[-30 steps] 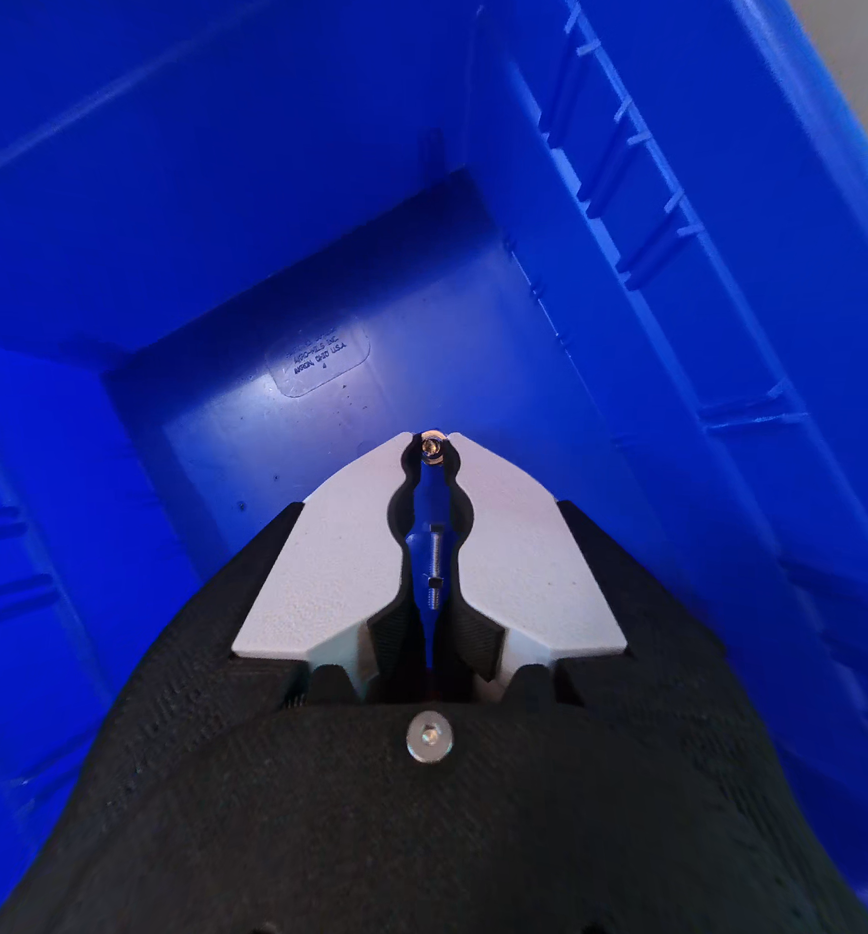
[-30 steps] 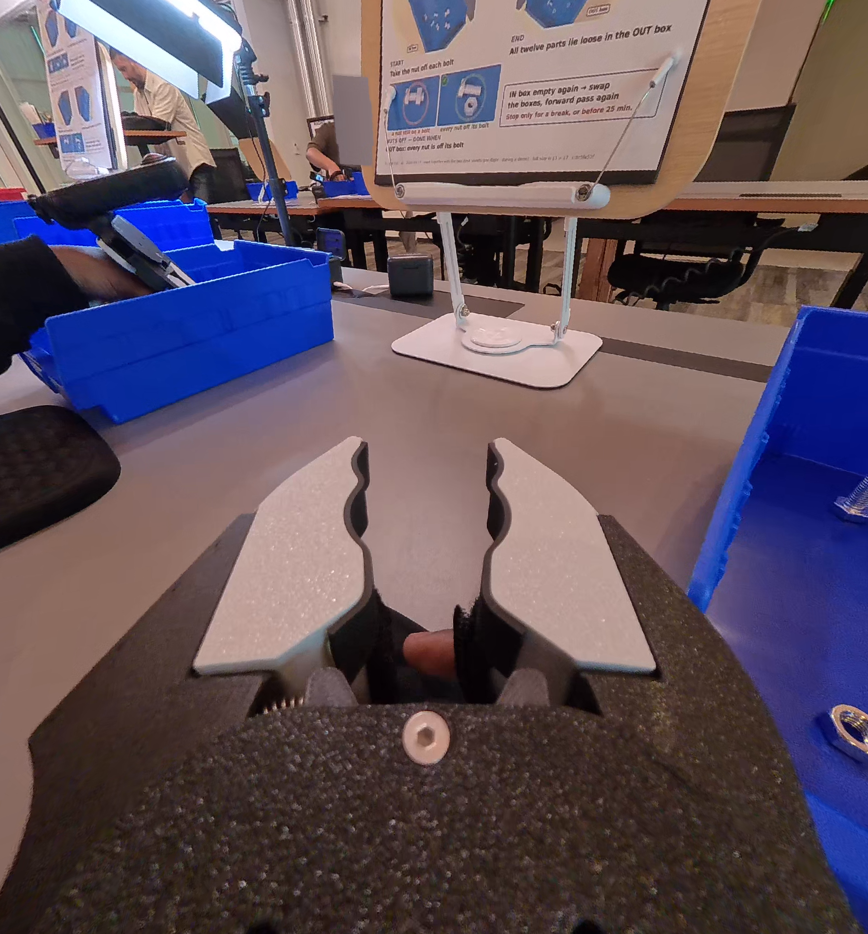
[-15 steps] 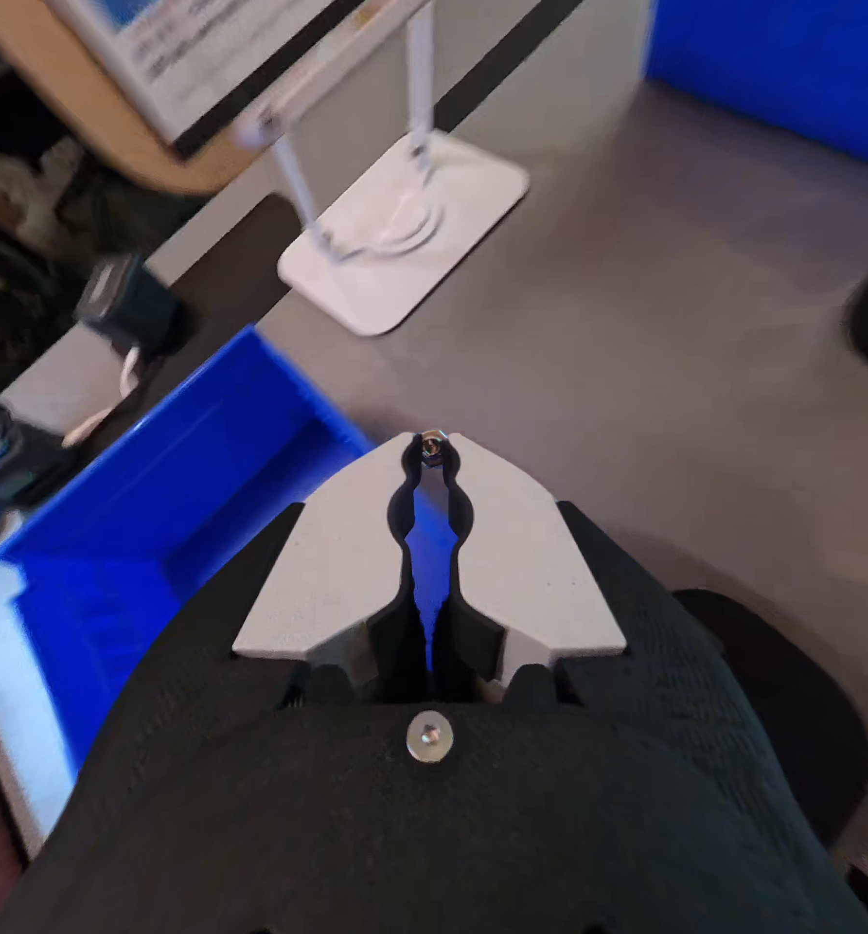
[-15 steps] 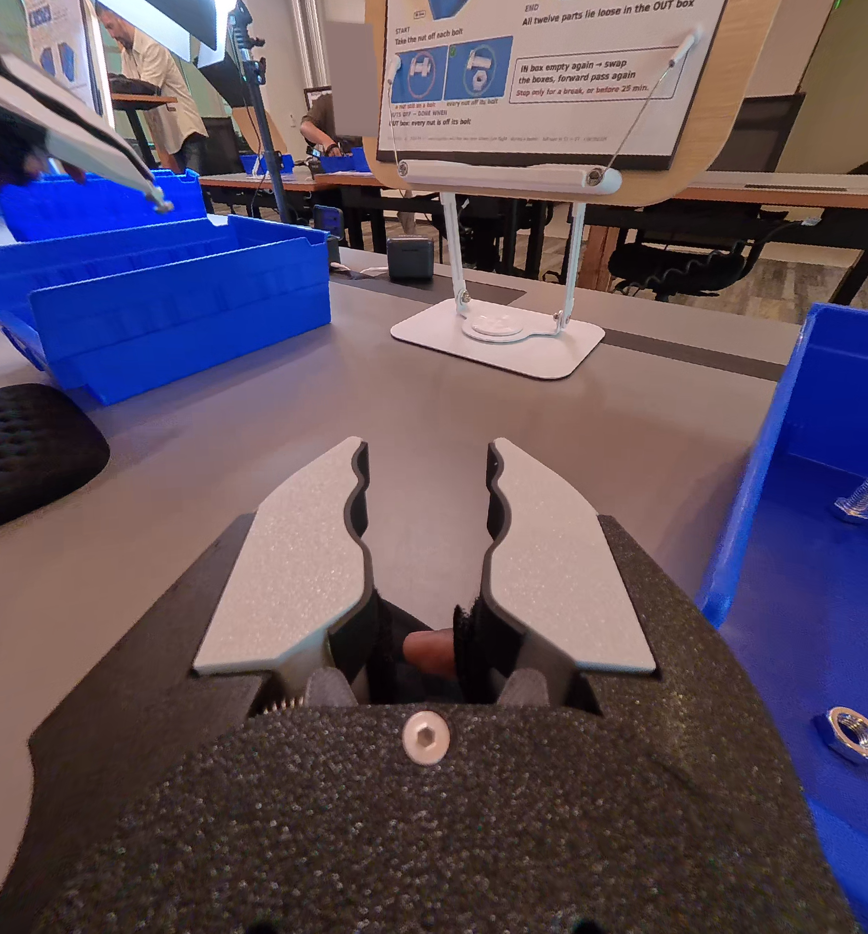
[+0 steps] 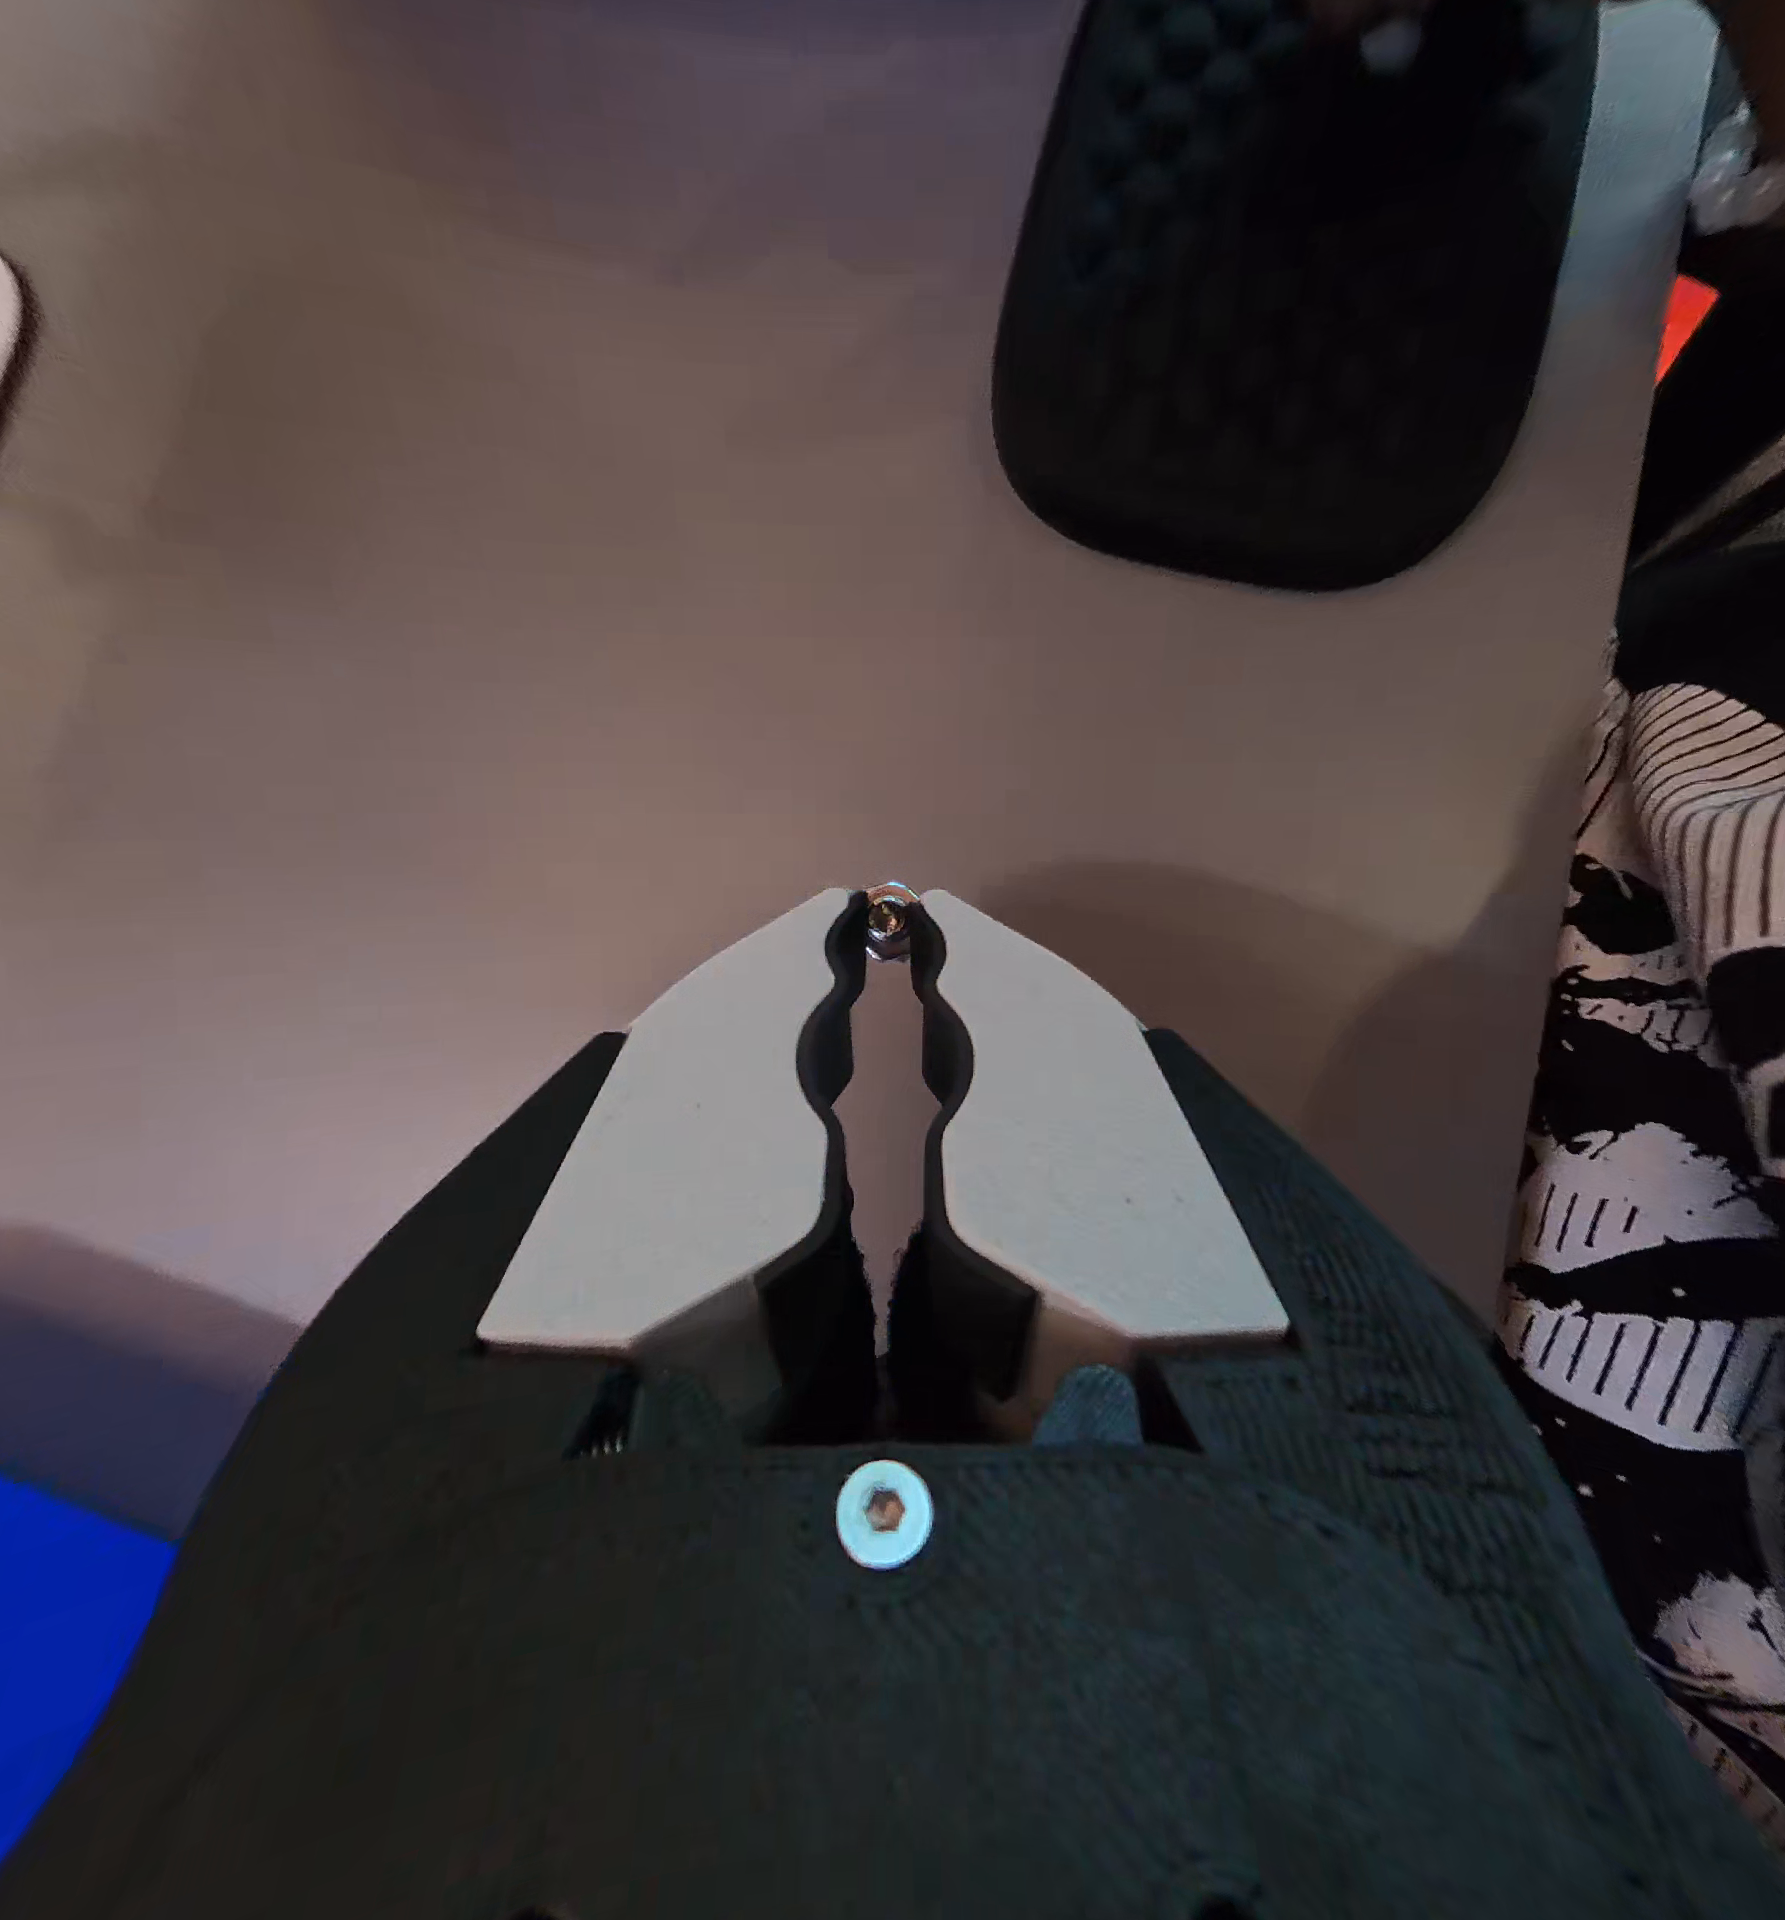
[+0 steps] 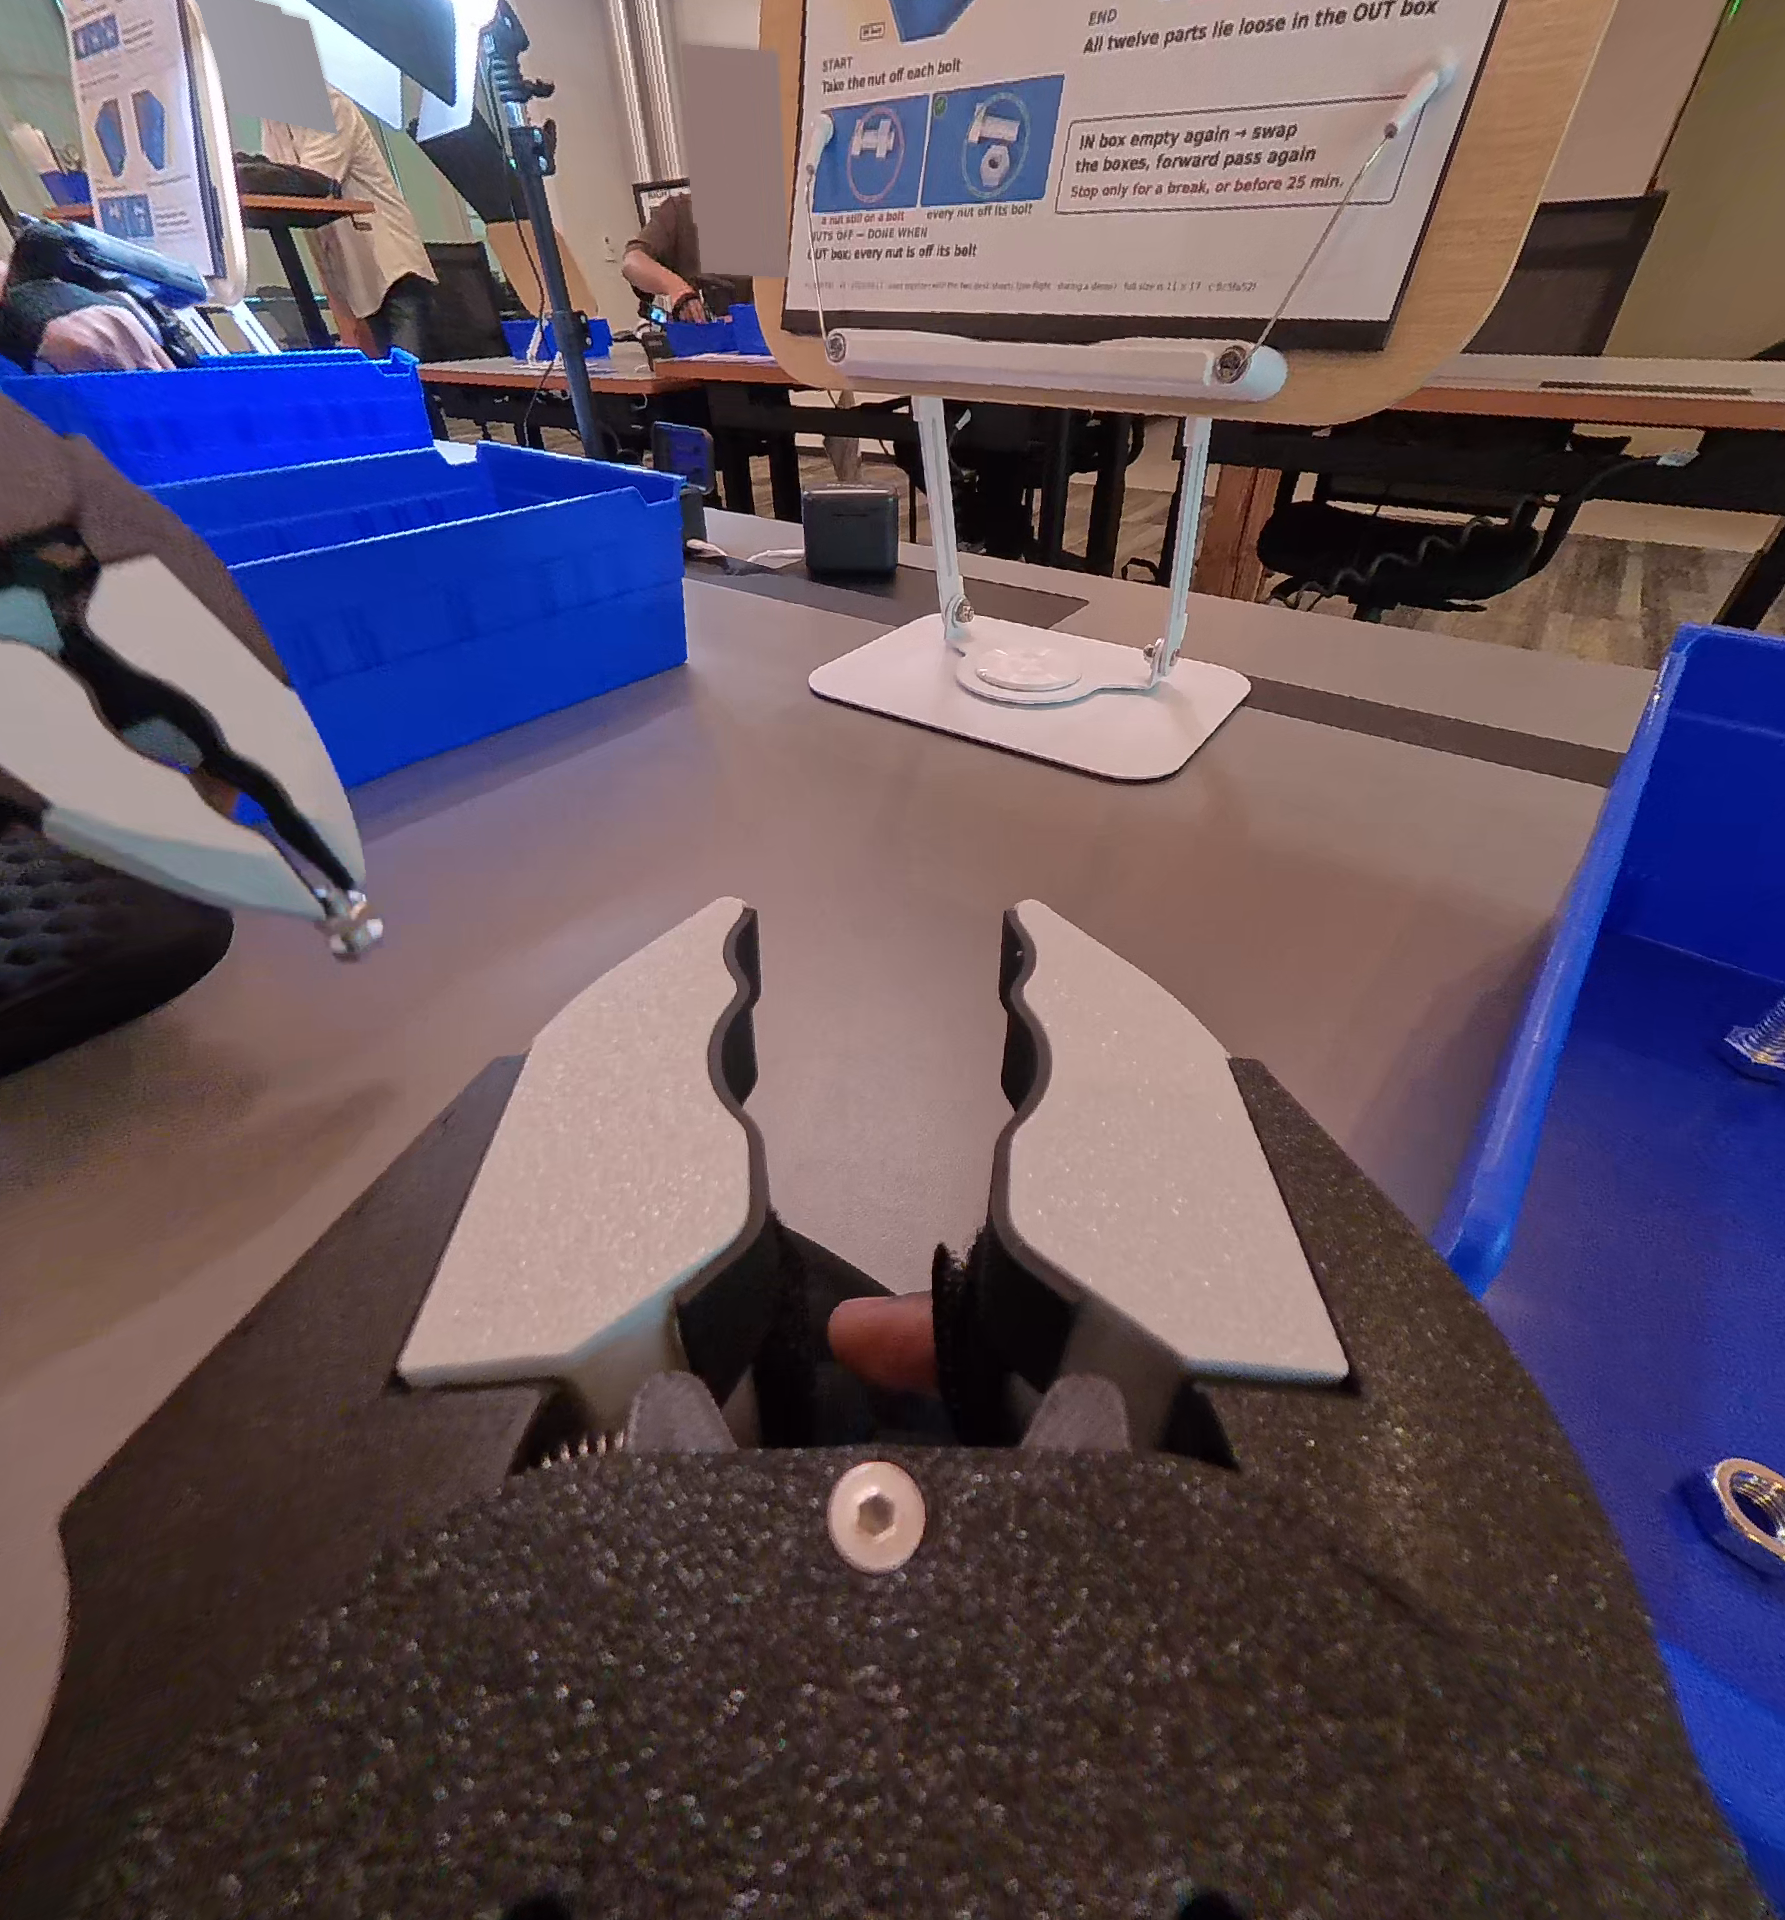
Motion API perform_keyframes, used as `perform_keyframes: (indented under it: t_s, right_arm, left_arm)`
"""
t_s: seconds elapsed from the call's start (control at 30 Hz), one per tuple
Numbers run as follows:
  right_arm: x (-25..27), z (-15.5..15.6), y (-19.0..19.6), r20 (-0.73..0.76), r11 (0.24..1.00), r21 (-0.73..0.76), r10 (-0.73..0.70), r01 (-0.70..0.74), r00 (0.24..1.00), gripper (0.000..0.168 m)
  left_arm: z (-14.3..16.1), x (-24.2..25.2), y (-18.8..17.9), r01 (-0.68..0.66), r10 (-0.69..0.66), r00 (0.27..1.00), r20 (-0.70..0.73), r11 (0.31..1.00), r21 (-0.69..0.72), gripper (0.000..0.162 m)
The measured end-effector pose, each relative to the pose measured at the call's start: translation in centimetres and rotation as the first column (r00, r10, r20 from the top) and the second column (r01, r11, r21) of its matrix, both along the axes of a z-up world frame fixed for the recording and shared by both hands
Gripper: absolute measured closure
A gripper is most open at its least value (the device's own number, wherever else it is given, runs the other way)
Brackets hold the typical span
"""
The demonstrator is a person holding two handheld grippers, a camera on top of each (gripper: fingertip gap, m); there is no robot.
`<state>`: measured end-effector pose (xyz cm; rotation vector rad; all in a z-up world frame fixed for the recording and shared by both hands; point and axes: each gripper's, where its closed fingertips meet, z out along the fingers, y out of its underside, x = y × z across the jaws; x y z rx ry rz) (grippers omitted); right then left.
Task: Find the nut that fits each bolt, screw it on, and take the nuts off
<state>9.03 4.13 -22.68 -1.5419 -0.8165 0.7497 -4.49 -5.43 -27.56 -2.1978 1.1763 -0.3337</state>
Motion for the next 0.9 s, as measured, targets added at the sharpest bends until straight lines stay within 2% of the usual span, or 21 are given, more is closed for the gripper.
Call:
perform_keyframes:
  t_s: [0.3,0.57,0.67,0.73,0.8,0.9]
  right_arm:
    - [-0.2,-0.2,0.0,0.02,1.0,0.0,0.002,-0.002,1.0,0.123]
    - [-0.3,-0.3,0.0,0.026,1.0,0.0,0.003,-0.003,1.0,0.123]
    - [-0.5,-0.3,-0.2,0.04,1.0,0.001,0.012,-0.012,0.999,0.123]
    - [-1.2,-0.5,-1.0,0.076,0.998,-0.006,0.066,-0.065,0.995,0.13]
    - [-2.9,-1.0,-2.9,0.125,0.984,-0.047,0.179,-0.175,0.976,0.137]
    - [-5.9,-2.4,-6.3,0.226,0.929,-0.134,0.368,-0.346,0.902,0.14]
  left_arm:
    - [-2.9,1.4,-0.7,0.032,-0.034,0.998,-0.06,0.999,-0.031,0.154]
    - [-3.6,1.5,-0.9,0.031,-0.033,0.998,-0.055,0.998,-0.046,0.154]
    - [-3.5,1.4,-0.8,0.013,-0.014,0.999,-0.053,0.999,-0.032,0.147]
    - [-2.9,1.3,-0.7,-0.013,0.013,1.0,-0.005,1.0,-0.01,0.143]
    - [-1.9,1.2,-0.5,-0.052,0.05,0.995,0.092,0.998,0.021,0.138]
    - [-0.1,1.2,-0.8,-0.081,0.051,0.957,0.286,0.992,0.094,0.129]
